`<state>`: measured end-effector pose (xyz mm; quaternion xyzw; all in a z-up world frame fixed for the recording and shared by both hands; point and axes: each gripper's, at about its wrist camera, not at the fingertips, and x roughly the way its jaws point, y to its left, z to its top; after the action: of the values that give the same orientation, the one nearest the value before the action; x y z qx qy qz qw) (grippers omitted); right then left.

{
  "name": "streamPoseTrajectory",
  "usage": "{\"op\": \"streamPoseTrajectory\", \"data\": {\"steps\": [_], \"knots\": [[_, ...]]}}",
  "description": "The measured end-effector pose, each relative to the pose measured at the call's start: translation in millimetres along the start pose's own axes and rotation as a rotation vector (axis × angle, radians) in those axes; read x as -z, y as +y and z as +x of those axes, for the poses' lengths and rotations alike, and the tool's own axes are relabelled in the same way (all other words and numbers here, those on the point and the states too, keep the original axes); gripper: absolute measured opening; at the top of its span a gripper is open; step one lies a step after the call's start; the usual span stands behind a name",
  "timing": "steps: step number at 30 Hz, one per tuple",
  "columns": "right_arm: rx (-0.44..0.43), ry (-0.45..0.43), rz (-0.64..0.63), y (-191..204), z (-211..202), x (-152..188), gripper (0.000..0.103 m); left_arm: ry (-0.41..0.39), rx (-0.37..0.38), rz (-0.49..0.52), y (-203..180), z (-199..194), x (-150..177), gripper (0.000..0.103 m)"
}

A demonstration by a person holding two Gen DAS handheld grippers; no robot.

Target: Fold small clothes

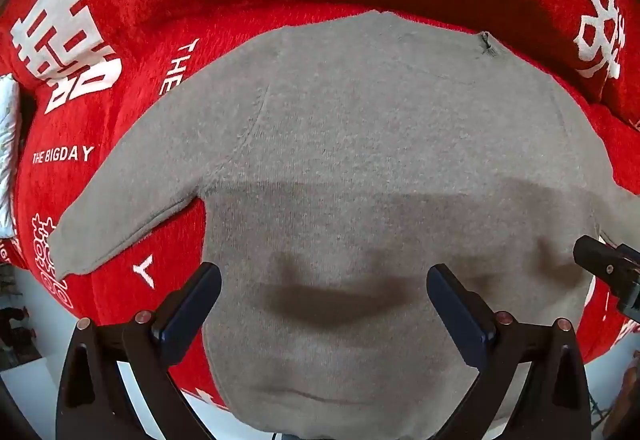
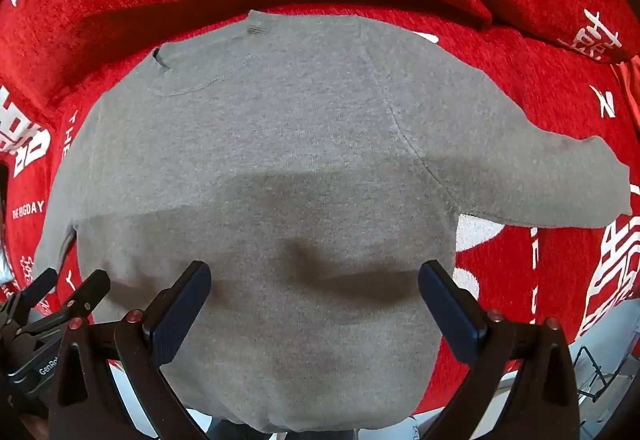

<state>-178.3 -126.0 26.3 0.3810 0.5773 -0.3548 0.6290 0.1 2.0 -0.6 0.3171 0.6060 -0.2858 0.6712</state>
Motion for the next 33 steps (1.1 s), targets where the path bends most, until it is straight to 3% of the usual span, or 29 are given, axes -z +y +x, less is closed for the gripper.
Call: {"op": "streamPoseTrajectory", "data": {"steps": [25, 33], "knots": [[0.003, -0.005, -0.008, -0.2, 6.4, 4.9, 0.103, -0.023, -0.029, -0.008, 2.1, -1.4, 1.3, 0.103], [0.012, -0.031, -0.022, 2.7, 5.2, 9.8, 0.103, -0.005, -0.003, -0.003, 3.9, -0.5, 3.3, 0.103]]}}
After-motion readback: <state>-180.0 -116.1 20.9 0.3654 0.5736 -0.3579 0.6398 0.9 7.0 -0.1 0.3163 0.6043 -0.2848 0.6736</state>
